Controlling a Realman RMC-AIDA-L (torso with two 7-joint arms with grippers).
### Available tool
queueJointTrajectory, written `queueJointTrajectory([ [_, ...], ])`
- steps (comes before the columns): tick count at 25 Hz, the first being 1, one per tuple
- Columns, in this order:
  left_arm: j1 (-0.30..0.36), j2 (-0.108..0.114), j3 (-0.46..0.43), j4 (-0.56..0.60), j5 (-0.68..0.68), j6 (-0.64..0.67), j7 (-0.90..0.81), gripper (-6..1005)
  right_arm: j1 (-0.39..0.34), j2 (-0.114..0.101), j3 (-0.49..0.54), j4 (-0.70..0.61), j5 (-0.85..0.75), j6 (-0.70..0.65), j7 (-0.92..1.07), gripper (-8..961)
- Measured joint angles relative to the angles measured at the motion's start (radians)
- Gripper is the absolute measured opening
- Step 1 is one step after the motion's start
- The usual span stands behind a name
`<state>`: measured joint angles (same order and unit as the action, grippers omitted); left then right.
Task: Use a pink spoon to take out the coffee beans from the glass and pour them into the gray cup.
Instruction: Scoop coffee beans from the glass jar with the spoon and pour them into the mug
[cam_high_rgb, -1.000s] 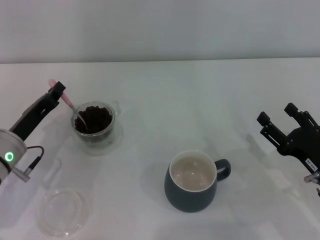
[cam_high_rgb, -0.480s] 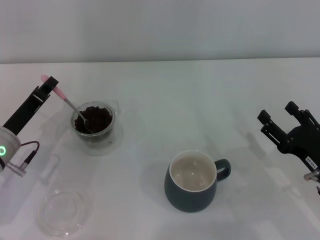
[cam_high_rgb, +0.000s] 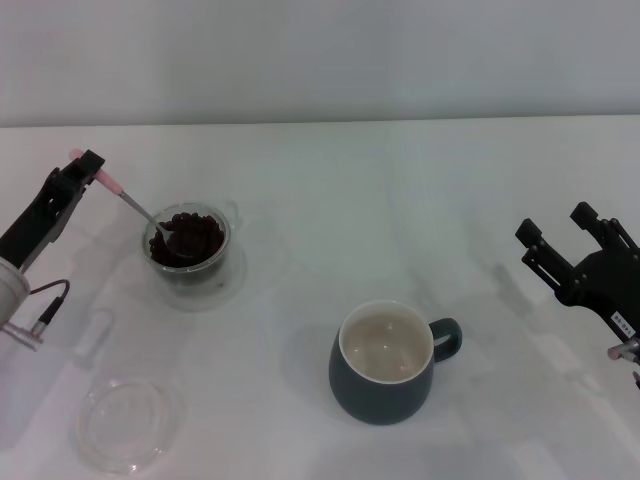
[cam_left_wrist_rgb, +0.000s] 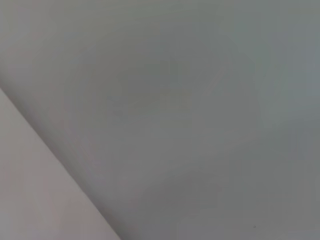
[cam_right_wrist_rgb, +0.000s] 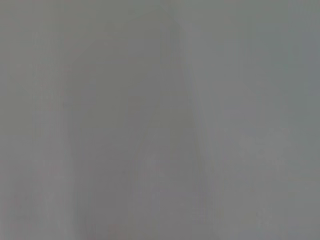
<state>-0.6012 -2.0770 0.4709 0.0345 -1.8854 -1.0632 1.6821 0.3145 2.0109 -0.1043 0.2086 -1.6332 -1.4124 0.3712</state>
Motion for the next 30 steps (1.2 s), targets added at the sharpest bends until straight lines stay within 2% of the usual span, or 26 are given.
queueJointTrajectory([
  [13,0.017,0.000,0.007,0.000,0.010,-0.118,-0.073,134,0.000,0.000,0.000,-0.002,-0.001,0.001,-0.001,852],
  [19,0.020,-0.001,0.008,0.000,0.055,-0.171,-0.114,133,0.006,0.000,0.000,-0.003,-0.001,0.001,-0.006,852],
  [25,0.006,-0.009,0.008,-0.029,0.103,-0.183,-0.128,133,0.023,0.001,0.000,-0.012,-0.006,0.009,-0.004,852],
  [30,-0.036,-0.009,0.008,-0.079,0.133,-0.210,-0.123,134,0.035,0.002,0.000,-0.012,-0.008,0.021,-0.005,852],
])
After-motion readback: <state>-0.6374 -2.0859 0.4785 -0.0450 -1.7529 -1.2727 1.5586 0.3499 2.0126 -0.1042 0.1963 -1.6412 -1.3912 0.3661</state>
